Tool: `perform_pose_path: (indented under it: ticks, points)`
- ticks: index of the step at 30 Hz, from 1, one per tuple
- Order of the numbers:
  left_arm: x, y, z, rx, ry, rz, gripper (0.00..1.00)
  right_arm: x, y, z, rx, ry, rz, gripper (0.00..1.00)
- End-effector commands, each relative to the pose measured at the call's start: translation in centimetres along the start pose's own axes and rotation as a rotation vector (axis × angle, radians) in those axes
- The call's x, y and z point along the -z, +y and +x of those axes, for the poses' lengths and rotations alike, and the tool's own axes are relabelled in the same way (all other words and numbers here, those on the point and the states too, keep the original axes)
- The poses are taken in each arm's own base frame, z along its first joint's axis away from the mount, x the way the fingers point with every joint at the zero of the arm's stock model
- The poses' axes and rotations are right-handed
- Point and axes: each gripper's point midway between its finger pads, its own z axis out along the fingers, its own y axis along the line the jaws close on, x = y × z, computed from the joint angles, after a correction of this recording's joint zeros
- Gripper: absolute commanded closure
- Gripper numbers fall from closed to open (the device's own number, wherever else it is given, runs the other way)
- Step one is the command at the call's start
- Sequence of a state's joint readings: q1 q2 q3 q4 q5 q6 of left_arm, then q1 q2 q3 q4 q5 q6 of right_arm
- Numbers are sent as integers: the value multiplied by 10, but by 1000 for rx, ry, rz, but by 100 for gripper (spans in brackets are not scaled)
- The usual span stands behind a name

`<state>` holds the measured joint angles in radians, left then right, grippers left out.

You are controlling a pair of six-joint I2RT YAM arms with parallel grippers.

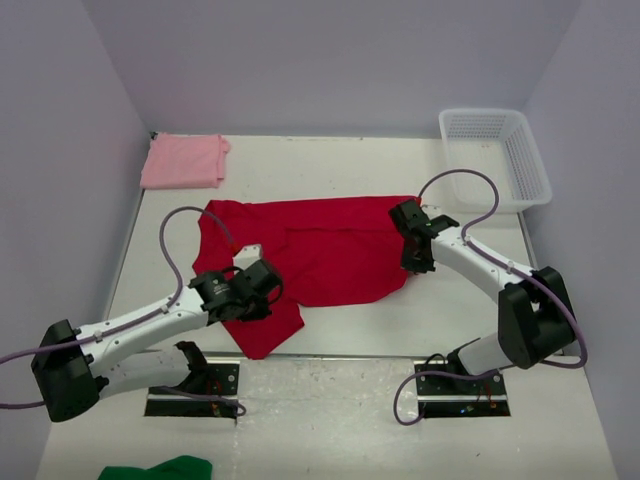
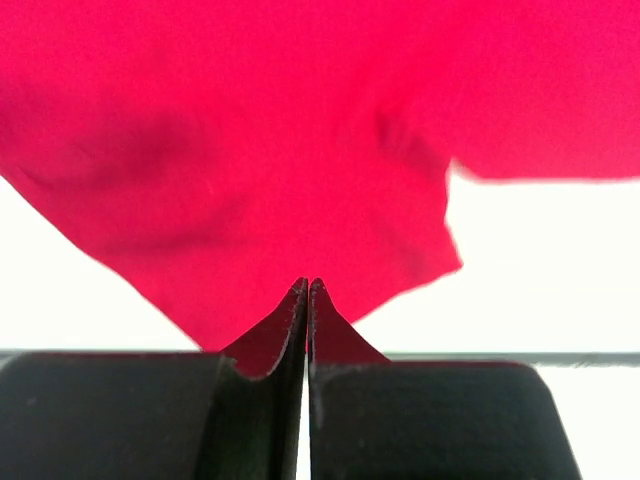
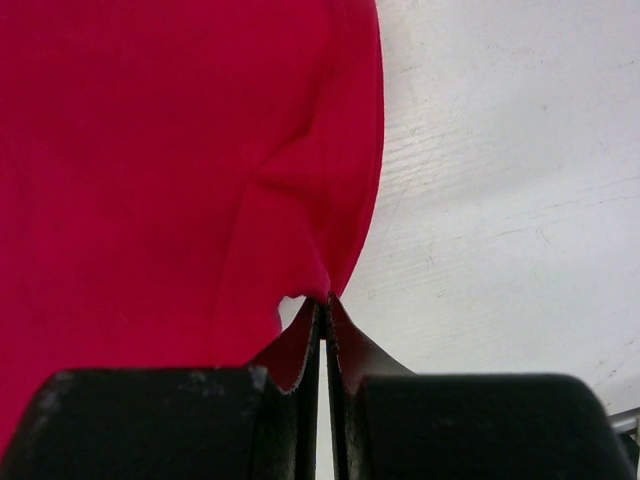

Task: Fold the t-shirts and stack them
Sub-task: Grap the side of the flattened tshirt closest away from the robot with both arms

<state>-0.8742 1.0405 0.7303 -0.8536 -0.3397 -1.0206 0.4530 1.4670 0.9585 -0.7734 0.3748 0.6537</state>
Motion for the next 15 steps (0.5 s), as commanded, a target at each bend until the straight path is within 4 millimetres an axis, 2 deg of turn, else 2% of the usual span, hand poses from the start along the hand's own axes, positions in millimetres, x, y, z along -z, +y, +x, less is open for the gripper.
perform_pose_path:
  ticks: [1, 4, 11, 15]
  points:
    - [-8, 10, 36, 44, 77, -69, 100, 2, 5, -6, -10, -28, -31, 100]
    - [-28, 15, 60, 11, 131, -110, 100, 4, 6, -6, -5, -31, -40, 100]
    - [-46, 6, 65, 2, 129, -109, 100, 6, 2, -3, 2, -32, -34, 100]
    - [-54, 11, 72, -12, 150, -132, 100, 7, 0, -2, -2, -38, -35, 100]
